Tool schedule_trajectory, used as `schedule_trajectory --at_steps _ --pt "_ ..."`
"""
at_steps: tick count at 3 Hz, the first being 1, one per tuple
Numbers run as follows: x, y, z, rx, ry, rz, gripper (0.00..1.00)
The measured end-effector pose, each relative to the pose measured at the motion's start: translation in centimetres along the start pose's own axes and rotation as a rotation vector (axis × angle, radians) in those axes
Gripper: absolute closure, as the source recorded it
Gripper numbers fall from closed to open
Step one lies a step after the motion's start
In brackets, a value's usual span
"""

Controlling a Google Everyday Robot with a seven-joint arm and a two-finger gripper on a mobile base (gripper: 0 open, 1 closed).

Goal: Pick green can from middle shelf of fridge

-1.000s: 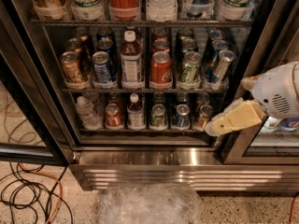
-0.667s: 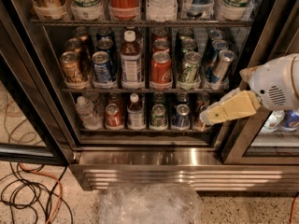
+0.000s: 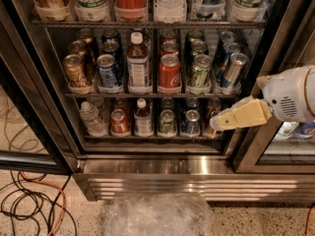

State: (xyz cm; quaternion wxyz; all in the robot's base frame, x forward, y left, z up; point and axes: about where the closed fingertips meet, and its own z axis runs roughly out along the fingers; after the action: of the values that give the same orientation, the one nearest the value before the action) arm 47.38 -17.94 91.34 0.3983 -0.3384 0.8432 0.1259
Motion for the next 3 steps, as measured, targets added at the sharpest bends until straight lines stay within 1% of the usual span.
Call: schedule_trajectory --at_steps 1,2,3 --pt "0.5 -1.1 2.0 0.051 -0.071 0.051 0.00" --pt "0.3 -2.0 3.5 0.085 -0.097 0.075 0.00" --pt "0.5 -1.9 4.3 0.084 -0.097 0.084 0.00"
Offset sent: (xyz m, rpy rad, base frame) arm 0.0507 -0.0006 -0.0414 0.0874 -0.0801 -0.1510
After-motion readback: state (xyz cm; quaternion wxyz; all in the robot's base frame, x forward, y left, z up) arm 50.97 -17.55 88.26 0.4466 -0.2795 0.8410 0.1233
